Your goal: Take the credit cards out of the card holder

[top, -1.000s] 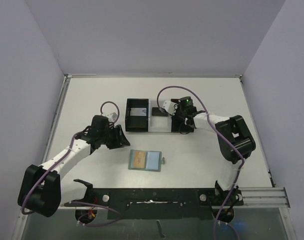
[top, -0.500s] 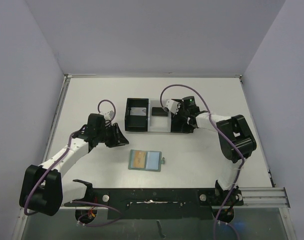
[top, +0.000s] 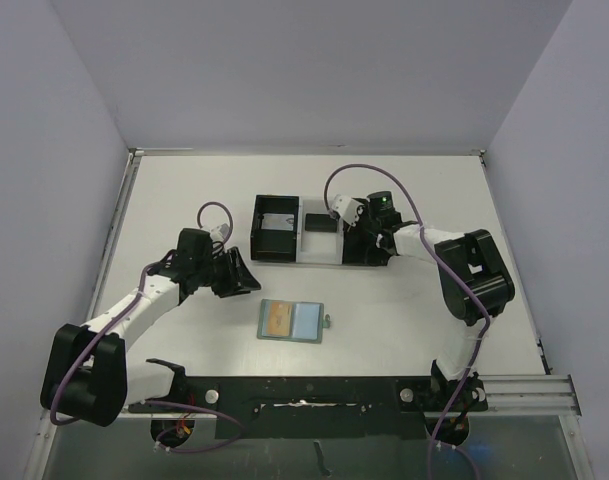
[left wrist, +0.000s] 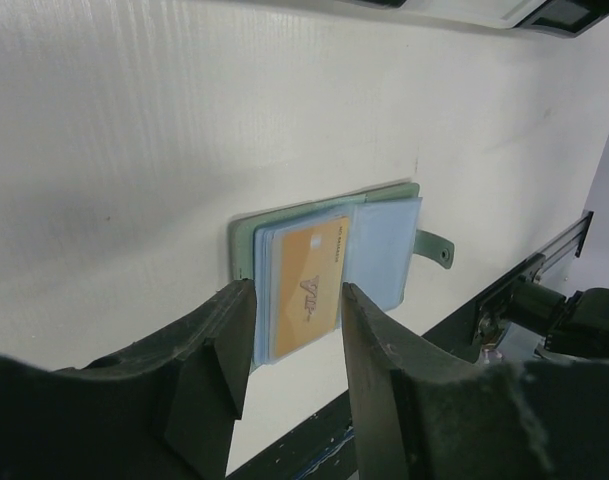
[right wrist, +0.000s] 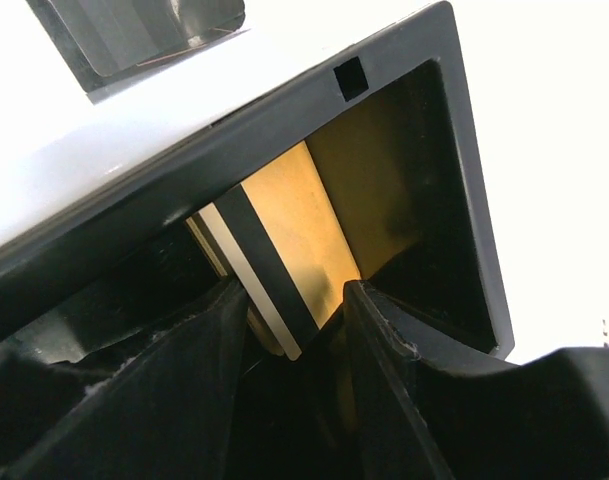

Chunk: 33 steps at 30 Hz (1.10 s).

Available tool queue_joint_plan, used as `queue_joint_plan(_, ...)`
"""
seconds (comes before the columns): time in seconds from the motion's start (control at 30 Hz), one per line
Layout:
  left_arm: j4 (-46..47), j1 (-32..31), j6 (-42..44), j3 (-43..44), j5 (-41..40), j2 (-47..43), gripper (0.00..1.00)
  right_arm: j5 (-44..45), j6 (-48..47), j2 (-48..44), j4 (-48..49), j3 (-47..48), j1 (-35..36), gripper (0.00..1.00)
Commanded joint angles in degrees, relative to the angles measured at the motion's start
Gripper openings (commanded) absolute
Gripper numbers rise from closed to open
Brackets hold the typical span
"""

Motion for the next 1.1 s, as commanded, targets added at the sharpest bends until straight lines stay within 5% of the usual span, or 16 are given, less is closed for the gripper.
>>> queue_joint_plan(0.0,1.18,0.28,-0.13,-0.09,-0.41,-0.85,0.42,-2.37,2.4,-3.73,1.66,0.46,-0.73,0.44)
queue_joint_plan(0.5,2.78,0.28,-1.19,-2.06,-1.89,-2.59,0.62,-3.09,5.81,-4.34,-3.29,4.14,-2.52,0.54)
queue_joint_plan(0.87,0.95,0.3,0.22,-1.26,-2.65,-3.26,0.63,-0.18,8.42,-5.37,-2.91,4.54,-2.52,0.63)
queue_joint_plan(1.07,0.55,0.34,-0.78,-2.12,-4.61,-4.15,0.64,-3.3,16.69,-14.74,2.22,2.13,-2.54,0.64)
